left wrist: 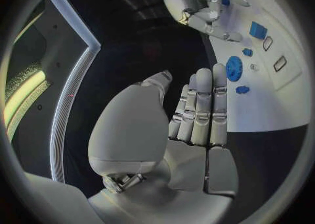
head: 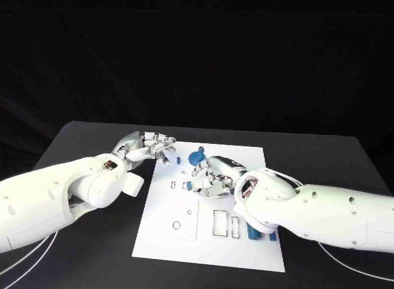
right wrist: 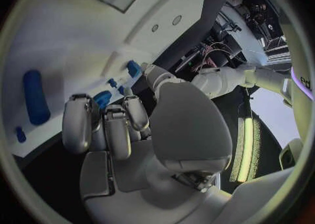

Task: Assemble the parts on the task board

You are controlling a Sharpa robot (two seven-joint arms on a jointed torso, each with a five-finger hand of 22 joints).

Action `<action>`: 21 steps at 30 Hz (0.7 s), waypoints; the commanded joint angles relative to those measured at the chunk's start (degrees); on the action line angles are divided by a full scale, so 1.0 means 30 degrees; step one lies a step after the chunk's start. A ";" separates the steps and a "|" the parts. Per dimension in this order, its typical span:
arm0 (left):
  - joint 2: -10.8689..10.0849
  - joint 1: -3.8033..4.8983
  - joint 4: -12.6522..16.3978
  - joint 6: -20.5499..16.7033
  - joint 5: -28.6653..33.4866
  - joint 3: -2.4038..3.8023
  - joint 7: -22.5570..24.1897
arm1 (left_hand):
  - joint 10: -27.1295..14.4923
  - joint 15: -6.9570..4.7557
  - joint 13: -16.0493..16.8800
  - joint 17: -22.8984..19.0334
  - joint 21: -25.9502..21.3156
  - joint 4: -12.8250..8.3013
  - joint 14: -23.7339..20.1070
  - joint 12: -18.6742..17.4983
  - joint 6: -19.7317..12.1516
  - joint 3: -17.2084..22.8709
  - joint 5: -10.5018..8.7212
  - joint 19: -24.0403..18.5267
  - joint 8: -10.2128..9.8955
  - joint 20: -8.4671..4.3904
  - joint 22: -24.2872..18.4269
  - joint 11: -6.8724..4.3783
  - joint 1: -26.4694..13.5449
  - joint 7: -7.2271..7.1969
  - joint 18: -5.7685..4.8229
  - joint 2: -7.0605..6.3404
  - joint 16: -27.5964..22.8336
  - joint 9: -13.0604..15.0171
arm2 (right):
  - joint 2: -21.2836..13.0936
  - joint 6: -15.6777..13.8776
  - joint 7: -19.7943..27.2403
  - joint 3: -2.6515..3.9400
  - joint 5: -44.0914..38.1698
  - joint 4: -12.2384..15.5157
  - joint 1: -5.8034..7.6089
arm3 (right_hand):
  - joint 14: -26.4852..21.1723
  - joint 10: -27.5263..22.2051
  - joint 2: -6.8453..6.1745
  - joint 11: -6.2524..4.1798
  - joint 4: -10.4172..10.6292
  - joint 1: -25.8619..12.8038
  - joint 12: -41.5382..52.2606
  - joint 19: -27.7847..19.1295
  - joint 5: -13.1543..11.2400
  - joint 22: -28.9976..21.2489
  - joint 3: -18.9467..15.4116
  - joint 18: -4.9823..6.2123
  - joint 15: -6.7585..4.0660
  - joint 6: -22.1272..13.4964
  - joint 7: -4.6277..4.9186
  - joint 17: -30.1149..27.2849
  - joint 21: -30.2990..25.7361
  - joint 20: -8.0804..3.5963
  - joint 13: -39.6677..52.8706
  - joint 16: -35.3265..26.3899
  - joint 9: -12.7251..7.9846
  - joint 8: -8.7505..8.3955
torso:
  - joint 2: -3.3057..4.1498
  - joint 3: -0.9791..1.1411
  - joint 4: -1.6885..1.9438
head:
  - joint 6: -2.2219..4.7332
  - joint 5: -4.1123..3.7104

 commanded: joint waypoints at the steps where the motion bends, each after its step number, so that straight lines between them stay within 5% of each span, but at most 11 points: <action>1: -0.0073 0.0020 0.0058 0.0083 -0.1804 0.0017 -0.1949 | -0.0404 -0.0239 0.2729 0.4982 0.1595 0.0044 0.2396 0.3975 0.0165 -0.0735 -0.0092 0.0528 0.1290 -0.0291 0.0908 -0.0410 -0.0400 -0.0185 0.0274 0.0073 0.5044 0.0655 | -0.0612 -0.0110 0.3196 0.0054 0.2048 0.0350 0.0424 | 0.1291 -0.0413 0.0214 -0.0061 -0.0032 0.0561 -0.0267 -0.0626 -0.0911 0.1028 0.0211 0.0463 0.0021 0.0447 -0.0155 0.2452 -0.1164 0.0000 -0.0325 -0.0397 0.0080 0.0483 | -0.0142 0.0003 -0.0010 | 0.0020 -0.0042; 2: -0.0094 0.0024 0.0070 0.0211 -0.2047 0.0019 -0.2170 | -0.0933 -0.0553 0.5119 0.7544 0.2796 0.0087 0.3722 0.7427 0.0412 -0.1146 -0.0052 0.0840 0.2522 -0.0592 0.1614 -0.0725 -0.0698 -0.0559 0.0278 0.0220 0.7250 0.1330 | -0.1068 -0.0152 0.3926 0.0062 0.2922 0.0551 0.0654 | 0.1290 -0.0400 0.0199 -0.0073 -0.0019 0.0563 -0.0246 -0.0614 -0.0910 0.1042 0.0226 0.0456 0.0011 0.0512 -0.0170 0.2451 -0.1151 -0.0009 -0.0311 -0.0403 0.0092 0.0558 | -0.0180 0.0010 -0.0006 | -0.0010 -0.0030; 4: -0.0135 0.0035 0.0089 0.0523 -0.2776 0.0024 -0.2765 | -0.1831 -0.0707 0.8138 0.9459 0.5170 0.0164 0.4659 1.1535 0.0113 -0.1444 -0.0018 0.1565 0.4179 -0.0734 0.4465 -0.0942 -0.0952 -0.0781 -0.0054 0.0622 0.8714 0.2303 | -0.1705 -0.0091 0.4602 0.0071 0.4039 0.0801 0.0920 | 0.1291 -0.0369 0.0171 -0.0100 0.0001 0.0570 -0.0205 -0.0625 -0.0892 0.1026 0.0254 0.0460 -0.0011 0.0634 -0.0204 0.2450 -0.1189 -0.0027 -0.0286 -0.0412 0.0117 0.0699 | -0.0243 0.0017 0.0002 | -0.0012 0.0015; 5: -0.0155 0.0043 0.0097 0.0744 -0.3289 0.0028 -0.3220 | -0.1525 -0.0732 0.8712 0.9667 0.5425 0.0141 0.4770 1.2036 0.0145 -0.1459 -0.0011 0.1734 0.4311 -0.0745 0.4842 -0.0959 -0.0989 -0.0819 -0.0114 0.0670 0.8854 0.2377 | -0.2069 -0.0075 0.4875 0.0079 0.4630 0.0923 0.1059 | 0.1323 -0.0208 0.0175 -0.0159 -0.0037 0.0672 -0.0053 -0.0522 -0.0766 0.1136 0.0368 0.0420 -0.0058 0.0863 -0.0264 0.2551 -0.1030 -0.0063 -0.0138 -0.0378 0.0168 0.0931 | -0.0277 0.0035 0.0005 | -0.0023 0.0032; 6: -0.0169 0.0055 0.0107 0.0993 -0.3870 0.0032 -0.3818 | -0.0257 -0.0842 1.0831 1.0344 0.6348 0.0143 0.5150 1.3824 0.0319 -0.1606 -0.0014 0.2418 0.4773 -0.0823 0.6204 -0.1089 -0.1236 -0.0977 -0.0316 0.0728 0.9310 0.2634 | -0.2427 -0.0081 0.5094 0.0090 0.5161 0.1024 0.1200 | 0.1331 -0.0096 0.0181 -0.0187 -0.0062 0.0731 0.0047 -0.0479 -0.0588 0.1176 0.0482 0.0406 -0.0095 0.0961 -0.0298 0.2567 -0.0979 -0.0097 -0.0041 -0.0376 0.0186 0.1068 | -0.0321 0.0053 0.0008 | -0.0061 0.0046; 7: -0.0171 0.0076 0.0116 0.1173 -0.4386 0.0034 -0.4380 | 0.0149 -0.0915 1.1665 1.0520 0.6900 0.0146 0.5265 1.4552 0.0327 -0.1697 -0.0001 0.2809 0.5036 -0.0895 0.7010 -0.1165 -0.1361 -0.1063 -0.0438 0.0761 0.9440 0.2803 | -0.2710 -0.0089 0.5240 0.0100 0.5559 0.1091 0.1317 | 0.1337 -0.0063 0.0171 -0.0210 -0.0087 0.0776 0.0075 -0.0449 -0.0348 0.1204 0.0561 0.0395 -0.0113 0.0981 -0.0306 0.2582 -0.0942 -0.0116 -0.0017 -0.0372 0.0186 0.1123 | -0.0345 0.0064 0.0011 | -0.0076 0.0051; 13: 0.0091 0.0362 0.0112 0.2109 -0.8303 0.0034 -0.8191 | 0.0632 -0.1011 1.2878 1.0793 0.7601 0.0193 0.5438 1.5648 0.0193 -0.2236 0.0011 0.3053 0.5692 -0.0998 0.7868 -0.1262 -0.2659 -0.1196 -0.0552 0.1154 0.9634 0.3294 | -0.4179 -0.0024 0.5786 0.0139 0.7604 0.1066 0.2051 | 0.1393 0.0363 0.0070 -0.0298 -0.0097 0.0732 0.0444 -0.0192 0.0125 0.1467 0.0856 0.0300 -0.0187 0.1243 -0.0398 0.2742 -0.0559 -0.0193 0.0368 -0.0313 0.0200 0.1478 | -0.0534 0.0103 0.0063 | -0.0202 -0.0003; 18: 0.0794 0.1207 -0.0267 0.3387 -0.9908 -0.0228 -1.0616 | 0.1278 -0.1206 1.3813 1.1047 0.8146 0.0221 0.5602 1.6412 0.0456 -0.2689 0.0029 0.3400 0.6646 -0.1140 0.8675 -0.1525 -0.3719 -0.1497 -0.0665 0.1596 0.9795 0.3981 | -0.4563 0.0036 0.5674 0.0146 0.8168 0.0455 0.2354 | 0.1404 0.0480 0.0066 -0.0338 -0.0107 0.0722 0.0534 -0.0116 0.0181 0.1546 0.0972 0.0274 -0.0223 0.1388 -0.0442 0.2768 -0.0445 -0.0223 0.0458 -0.0303 0.0198 0.1591 | -0.0698 0.0065 0.0097 | -0.0376 0.0083; 21: 0.1269 0.1740 -0.0518 0.4106 -1.0676 -0.0435 -1.1739 | 0.1386 -0.1328 1.3990 1.1090 0.8304 0.0220 0.5641 1.6572 0.0424 -0.2953 0.0017 0.3444 0.7167 -0.1246 0.8879 -0.1653 -0.4186 -0.1650 -0.0694 0.1811 0.9817 0.4466 | -0.4545 0.0099 0.5450 0.0147 0.8302 0.0091 0.2429 | 0.1372 0.0367 0.0013 -0.0328 -0.0025 0.0570 0.0422 -0.0220 0.0126 0.1417 0.0987 0.0320 -0.0227 0.1290 -0.0427 0.2635 -0.0667 -0.0237 0.0316 -0.0361 0.0151 0.1563 | -0.0739 0.0134 0.0040 | -0.0419 0.0170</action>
